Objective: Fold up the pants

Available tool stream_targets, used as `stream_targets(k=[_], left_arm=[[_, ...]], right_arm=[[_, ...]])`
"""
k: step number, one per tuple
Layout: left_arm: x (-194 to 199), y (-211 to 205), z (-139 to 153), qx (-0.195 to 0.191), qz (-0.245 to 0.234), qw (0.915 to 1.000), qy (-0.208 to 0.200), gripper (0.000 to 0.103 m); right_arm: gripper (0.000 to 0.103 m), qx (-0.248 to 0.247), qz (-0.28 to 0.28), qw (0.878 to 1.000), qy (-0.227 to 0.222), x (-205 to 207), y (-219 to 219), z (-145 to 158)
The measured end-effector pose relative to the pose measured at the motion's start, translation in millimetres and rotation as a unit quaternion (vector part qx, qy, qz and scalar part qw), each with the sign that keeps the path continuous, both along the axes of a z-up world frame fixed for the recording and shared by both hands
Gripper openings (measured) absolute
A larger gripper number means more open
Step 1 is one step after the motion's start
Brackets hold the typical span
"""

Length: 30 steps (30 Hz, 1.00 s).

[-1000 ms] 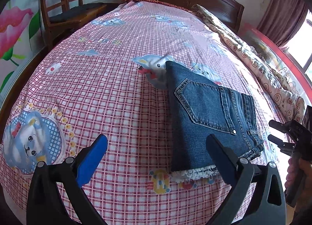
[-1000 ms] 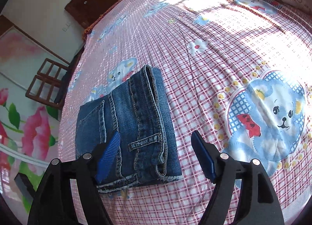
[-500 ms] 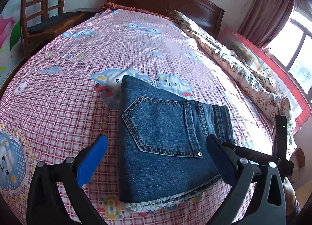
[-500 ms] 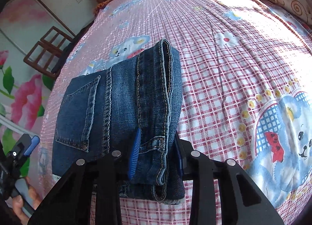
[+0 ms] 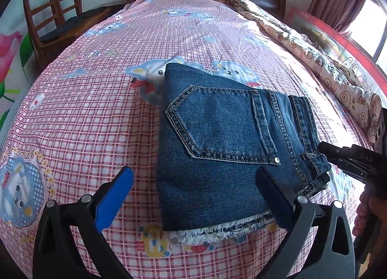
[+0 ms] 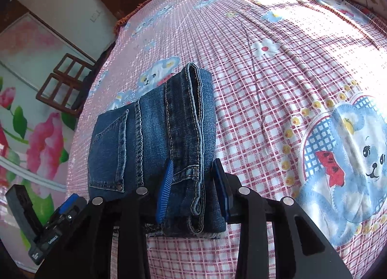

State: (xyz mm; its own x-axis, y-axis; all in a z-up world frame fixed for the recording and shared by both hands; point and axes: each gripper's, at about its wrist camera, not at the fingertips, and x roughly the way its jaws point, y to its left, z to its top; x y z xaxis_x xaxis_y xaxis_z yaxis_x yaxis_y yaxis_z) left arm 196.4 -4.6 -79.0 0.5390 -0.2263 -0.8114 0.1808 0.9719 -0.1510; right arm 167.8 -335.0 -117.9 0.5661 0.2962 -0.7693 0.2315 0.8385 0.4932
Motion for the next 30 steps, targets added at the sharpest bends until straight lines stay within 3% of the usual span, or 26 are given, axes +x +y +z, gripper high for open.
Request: stream_targets(k=[6, 11, 15, 28, 29, 30], left_arm=[[-14.0, 8.3, 4.9, 0.047, 0.043, 0.9971, 0.04, 0.101], [-28.0, 12.4, 8.6, 0.065, 0.052, 0.9956, 0.042, 0.101], [-35.6, 13.7, 10.1, 0.072, 0.055, 0.9949, 0.044, 0.101], [-62.1, 19.4, 21.9, 0.095, 0.073, 0.9928, 0.008, 0.101], [-63.3, 20.1, 21.4, 0.093, 0.072, 0.993, 0.01, 0.101], [-63.8, 20.7, 20.3, 0.092, 0.073, 0.9929, 0.014, 0.101]], right_arm=[[0.033, -0.004, 0.006, 1.0, 0.015, -24.7, 4.9, 4.9], [0.033, -0.007, 0.013, 1.0, 0.027, -43.8, 18.2, 4.3], [0.044, -0.019, 0.018, 0.999, 0.036, -56.8, 30.7, 3.5], [0.045, -0.115, 0.051, 0.992, 0.017, -81.0, 87.1, 17.8], [0.057, -0.114, 0.05, 0.992, 0.018, -82.6, 88.5, 16.6], [0.062, -0.114, 0.047, 0.992, 0.02, -84.6, 89.2, 15.3]])
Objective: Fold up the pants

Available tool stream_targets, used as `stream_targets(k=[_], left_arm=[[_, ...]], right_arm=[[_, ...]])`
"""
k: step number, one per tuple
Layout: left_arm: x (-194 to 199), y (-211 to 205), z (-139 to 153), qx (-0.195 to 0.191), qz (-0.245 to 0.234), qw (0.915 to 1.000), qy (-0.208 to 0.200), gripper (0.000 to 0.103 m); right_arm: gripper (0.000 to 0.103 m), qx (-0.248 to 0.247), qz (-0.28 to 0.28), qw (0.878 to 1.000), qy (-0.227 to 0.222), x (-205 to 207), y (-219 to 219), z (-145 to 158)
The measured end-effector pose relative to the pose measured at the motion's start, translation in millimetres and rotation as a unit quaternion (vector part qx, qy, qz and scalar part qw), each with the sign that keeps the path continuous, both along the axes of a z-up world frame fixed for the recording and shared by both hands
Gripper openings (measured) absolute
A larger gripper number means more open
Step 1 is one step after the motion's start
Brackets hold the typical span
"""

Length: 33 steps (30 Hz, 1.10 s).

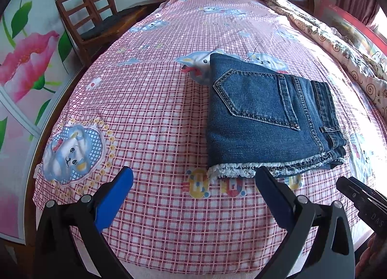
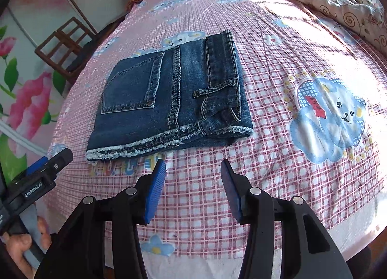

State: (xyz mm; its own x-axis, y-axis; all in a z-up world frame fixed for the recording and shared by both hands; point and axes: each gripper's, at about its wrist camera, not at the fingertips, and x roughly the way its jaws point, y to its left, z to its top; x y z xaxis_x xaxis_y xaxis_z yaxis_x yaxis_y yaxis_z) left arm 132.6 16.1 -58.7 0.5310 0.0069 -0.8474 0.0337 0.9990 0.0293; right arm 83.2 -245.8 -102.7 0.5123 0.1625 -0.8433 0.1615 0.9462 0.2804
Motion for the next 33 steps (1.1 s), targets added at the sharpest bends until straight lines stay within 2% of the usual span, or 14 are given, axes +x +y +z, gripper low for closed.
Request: stream_targets(k=[4, 7, 10, 11, 13, 16, 22, 24, 25, 26, 28, 31, 33], left_arm=[[-1.5, 5.4, -4.5, -0.016, 0.01, 0.9996, 0.019, 0.101], [-2.1, 10.9, -7.8, -0.067, -0.006, 0.9972, 0.033, 0.101], [3.9, 19.5, -10.2, -0.109, -0.015, 0.9934, 0.033, 0.101], [8.6, 22.9, -12.9, -0.142, -0.028, 0.9886, 0.042, 0.101], [19.9, 32.4, -20.9, -0.196, -0.022, 0.9784, 0.062, 0.101], [32.2, 43.1, -31.9, -0.247, -0.005, 0.9655, 0.081, 0.101], [33.1, 44.1, -32.8, -0.238, 0.006, 0.9681, 0.08, 0.101], [32.1, 42.0, -32.4, -0.231, 0.005, 0.9696, 0.079, 0.101], [32.4, 41.2, -32.4, -0.23, 0.005, 0.9699, 0.08, 0.101], [32.8, 40.8, -32.3, -0.232, 0.005, 0.9694, 0.081, 0.101], [33.6, 41.0, -32.3, -0.232, 0.007, 0.9694, 0.08, 0.101], [34.4, 46.6, -34.5, -0.23, 0.009, 0.9695, 0.084, 0.101], [35.8, 54.9, -36.5, -0.232, 0.015, 0.9684, 0.089, 0.101]], right_arm=[[0.063, 0.012, -0.007, 1.0, 0.004, -9.0, -0.8, -3.9], [0.074, 0.028, -0.022, 0.999, 0.0, -11.5, -7.2, -3.9], [0.074, 0.05, -0.034, 0.998, -0.02, -3.2, -22.5, -1.6], [0.074, 0.069, -0.049, 0.996, -0.024, 0.9, -32.3, -2.8], [0.074, 0.12, -0.077, 0.989, -0.023, 9.5, -53.3, -9.1], [0.074, 0.182, -0.102, 0.978, -0.016, 20.5, -73.3, -21.2], [0.074, 0.248, -0.127, 0.96, -0.004, 48.3, -87.9, -44.7], [0.074, 0.251, -0.119, 0.961, 0.006, 57.6, -83.3, -53.5], [0.07, 0.244, -0.114, 0.963, 0.002, 58.0, -81.4, -51.8], [0.043, 0.238, -0.098, 0.966, 0.001, 58.6, -77.5, -48.1], [0.028, 0.235, -0.075, 0.969, -0.014, 55.6, -71.0, -36.9], [0.024, 0.236, -0.062, 0.969, -0.039, 47.8, -68.5, -18.7], [0.024, 0.216, -0.076, 0.973, -0.024, 46.5, -77.1, -28.9]])
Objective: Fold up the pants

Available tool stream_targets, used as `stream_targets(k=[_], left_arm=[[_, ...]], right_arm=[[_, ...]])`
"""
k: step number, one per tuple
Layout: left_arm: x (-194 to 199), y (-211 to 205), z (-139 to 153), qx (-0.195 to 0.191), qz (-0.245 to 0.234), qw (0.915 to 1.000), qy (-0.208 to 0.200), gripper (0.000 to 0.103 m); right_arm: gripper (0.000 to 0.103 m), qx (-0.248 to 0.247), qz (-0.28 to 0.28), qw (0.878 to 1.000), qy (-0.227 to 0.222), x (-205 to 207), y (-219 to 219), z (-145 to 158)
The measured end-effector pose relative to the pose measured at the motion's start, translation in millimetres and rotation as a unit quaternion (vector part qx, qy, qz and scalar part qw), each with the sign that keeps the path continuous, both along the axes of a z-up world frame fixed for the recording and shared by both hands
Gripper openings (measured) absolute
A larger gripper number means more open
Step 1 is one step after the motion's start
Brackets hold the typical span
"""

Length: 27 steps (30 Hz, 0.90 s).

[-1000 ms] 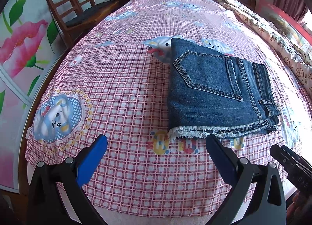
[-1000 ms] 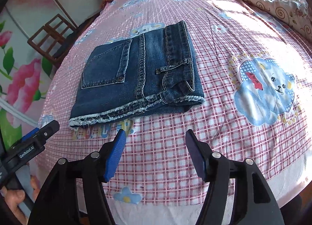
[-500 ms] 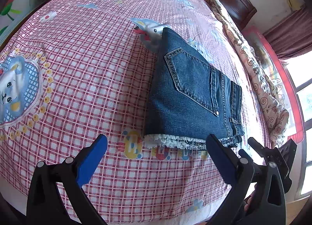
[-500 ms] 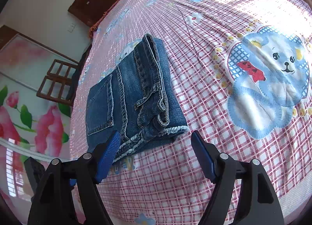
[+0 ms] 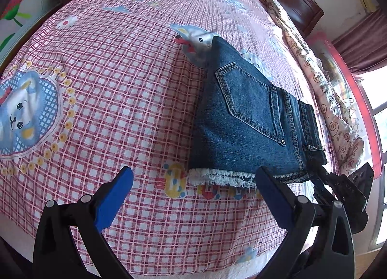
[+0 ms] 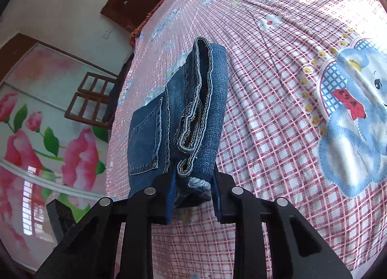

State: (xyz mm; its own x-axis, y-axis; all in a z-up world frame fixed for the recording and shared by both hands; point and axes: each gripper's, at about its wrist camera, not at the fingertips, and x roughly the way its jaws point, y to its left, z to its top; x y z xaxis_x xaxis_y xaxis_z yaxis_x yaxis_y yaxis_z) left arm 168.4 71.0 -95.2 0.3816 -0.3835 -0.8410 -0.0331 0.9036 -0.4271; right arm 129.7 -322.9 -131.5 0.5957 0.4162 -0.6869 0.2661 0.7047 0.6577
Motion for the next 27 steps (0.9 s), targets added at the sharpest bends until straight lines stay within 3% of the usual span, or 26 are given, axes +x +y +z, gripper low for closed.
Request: stream_targets(k=[3, 8, 12, 17, 22, 25, 27], left_arm=[[0.4, 3.9, -7.0, -0.012, 0.001, 0.9998, 0.014, 0.101], [-11.0, -12.2, -10.0, 0.008, -0.013, 0.9998, 0.009, 0.101], [-23.4, -48.8, 1.6, 0.04, -0.04, 0.9972, -0.049, 0.101], [11.4, -63.0, 9.6, 0.042, -0.063, 0.9931, -0.09, 0.101], [52.6, -60.3, -8.7, -0.006, -0.098, 0.9934, -0.059, 0.101], [62.1, -66.7, -30.6, 0.001, -0.118, 0.9927, -0.022, 0.1], [55.7, -65.6, -31.5, -0.005, -0.117, 0.9923, -0.038, 0.097]], right_arm=[[0.024, 0.051, -0.028, 0.998, 0.026, -4.0, -19.1, -38.2], [0.026, 0.038, -0.022, 0.999, 0.025, -4.0, -15.9, -32.5], [0.027, 0.032, -0.014, 0.999, 0.028, 0.2, -11.9, -29.8], [0.027, 0.031, -0.012, 0.999, 0.031, 2.3, -11.1, -29.6], [0.027, 0.034, -0.007, 0.999, 0.031, 3.6, -14.0, -32.8], [0.027, 0.035, -0.005, 0.999, 0.031, 3.9, -17.2, -33.7], [0.027, 0.035, -0.002, 0.999, 0.031, 4.3, -19.6, -35.1]])
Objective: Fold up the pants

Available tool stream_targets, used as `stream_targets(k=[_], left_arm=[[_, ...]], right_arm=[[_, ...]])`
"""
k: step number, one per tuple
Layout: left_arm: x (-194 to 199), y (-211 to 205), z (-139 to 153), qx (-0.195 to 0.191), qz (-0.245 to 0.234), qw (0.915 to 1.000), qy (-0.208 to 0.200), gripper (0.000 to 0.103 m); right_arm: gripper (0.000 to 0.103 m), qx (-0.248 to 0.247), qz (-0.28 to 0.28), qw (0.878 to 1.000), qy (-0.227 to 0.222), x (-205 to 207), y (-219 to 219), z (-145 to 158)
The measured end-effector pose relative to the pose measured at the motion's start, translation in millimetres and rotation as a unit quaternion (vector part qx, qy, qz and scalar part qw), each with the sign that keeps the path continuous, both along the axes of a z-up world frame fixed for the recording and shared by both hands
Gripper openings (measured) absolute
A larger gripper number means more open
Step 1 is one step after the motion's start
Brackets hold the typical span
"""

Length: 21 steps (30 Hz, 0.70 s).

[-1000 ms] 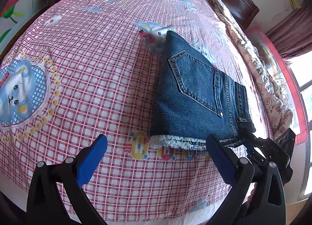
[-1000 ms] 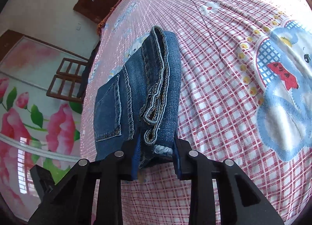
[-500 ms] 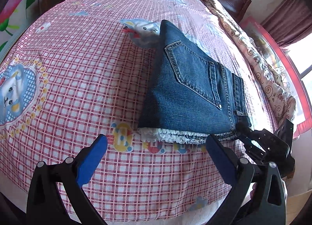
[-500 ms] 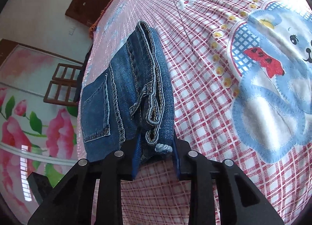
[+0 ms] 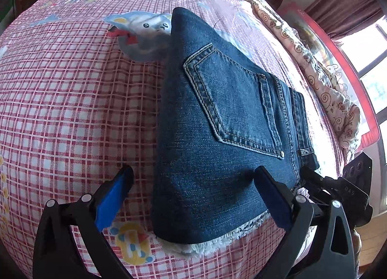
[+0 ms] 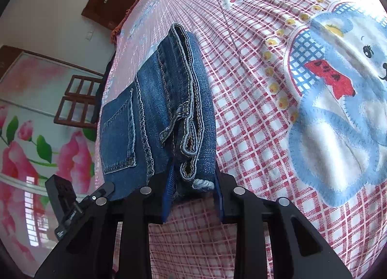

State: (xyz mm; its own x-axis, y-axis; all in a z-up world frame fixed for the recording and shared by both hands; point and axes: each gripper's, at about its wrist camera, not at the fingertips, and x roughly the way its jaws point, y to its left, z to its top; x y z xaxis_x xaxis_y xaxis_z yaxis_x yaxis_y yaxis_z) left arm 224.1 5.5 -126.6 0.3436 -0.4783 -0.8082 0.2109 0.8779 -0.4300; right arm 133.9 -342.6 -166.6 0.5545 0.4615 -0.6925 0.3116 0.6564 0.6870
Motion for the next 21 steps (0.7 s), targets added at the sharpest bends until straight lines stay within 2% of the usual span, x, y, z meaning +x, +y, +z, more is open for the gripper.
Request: stream_targets(k=[2, 3, 4, 7, 8, 10, 13, 15, 17, 18, 19, 20, 21], left_arm=[[-3.4, 0.1, -2.8, -0.015, -0.006, 0.9998, 0.014, 0.061], [-4.5, 0.1, -2.5, -0.013, 0.0, 0.9998, 0.013, 0.058], [-4.6, -1.2, -1.8, -0.02, -0.004, 0.9997, 0.014, 0.048], [-4.1, 4.4, 3.3, -0.023, 0.015, 0.9993, 0.025, 0.031], [-4.5, 9.4, 7.4, -0.031, 0.024, 0.9989, 0.026, 0.027], [-7.7, 8.3, 16.6, -0.021, 0.033, 0.9991, 0.017, 0.023], [-13.8, 8.0, 21.1, -0.003, 0.061, 0.998, 0.016, 0.022], [-13.6, 20.4, 2.1, -0.016, 0.09, 0.9948, 0.045, 0.024], [-13.9, 38.0, -15.0, -0.054, 0.113, 0.99, 0.065, 0.044], [-16.4, 43.0, -15.8, -0.068, 0.108, 0.9899, 0.06, 0.044], [-20.2, 43.5, -11.4, -0.048, 0.104, 0.9923, 0.047, 0.052], [-25.2, 42.9, -2.4, -0.004, 0.106, 0.994, 0.027, 0.066], [-29.6, 41.0, 9.4, 0.057, 0.115, 0.9918, 0.002, 0.074]], right_arm=[[0.029, 0.0, 0.002, 1.0, 0.001, 0.8, -0.7, -0.6], [0.029, -0.002, 0.003, 1.0, 0.001, 1.3, -0.3, -0.3], [0.029, -0.001, 0.002, 1.0, 0.001, 1.6, 0.0, 0.0], [0.03, -0.002, 0.004, 1.0, 0.001, 2.4, 1.4, 1.6], [0.031, -0.002, 0.005, 1.0, 0.001, 3.1, 2.7, 2.5], [0.032, -0.005, 0.009, 1.0, 0.002, 4.4, 5.6, 3.7], [0.034, -0.014, 0.019, 1.0, 0.002, 7.1, 12.7, 6.7], [0.036, -0.018, 0.024, 1.0, 0.003, 9.2, 17.6, 7.7], [0.036, -0.021, 0.031, 0.999, 0.003, 11.5, 20.0, 8.8], [0.036, -0.018, 0.032, 0.999, 0.002, 12.1, 20.2, 8.3], [0.036, -0.016, 0.034, 0.999, 0.001, 12.6, 20.3, 7.6], [0.036, -0.015, 0.036, 0.999, -0.001, 12.9, 20.3, 6.8], [0.036, -0.013, 0.036, 0.999, -0.003, 12.9, 19.8, 5.8]])
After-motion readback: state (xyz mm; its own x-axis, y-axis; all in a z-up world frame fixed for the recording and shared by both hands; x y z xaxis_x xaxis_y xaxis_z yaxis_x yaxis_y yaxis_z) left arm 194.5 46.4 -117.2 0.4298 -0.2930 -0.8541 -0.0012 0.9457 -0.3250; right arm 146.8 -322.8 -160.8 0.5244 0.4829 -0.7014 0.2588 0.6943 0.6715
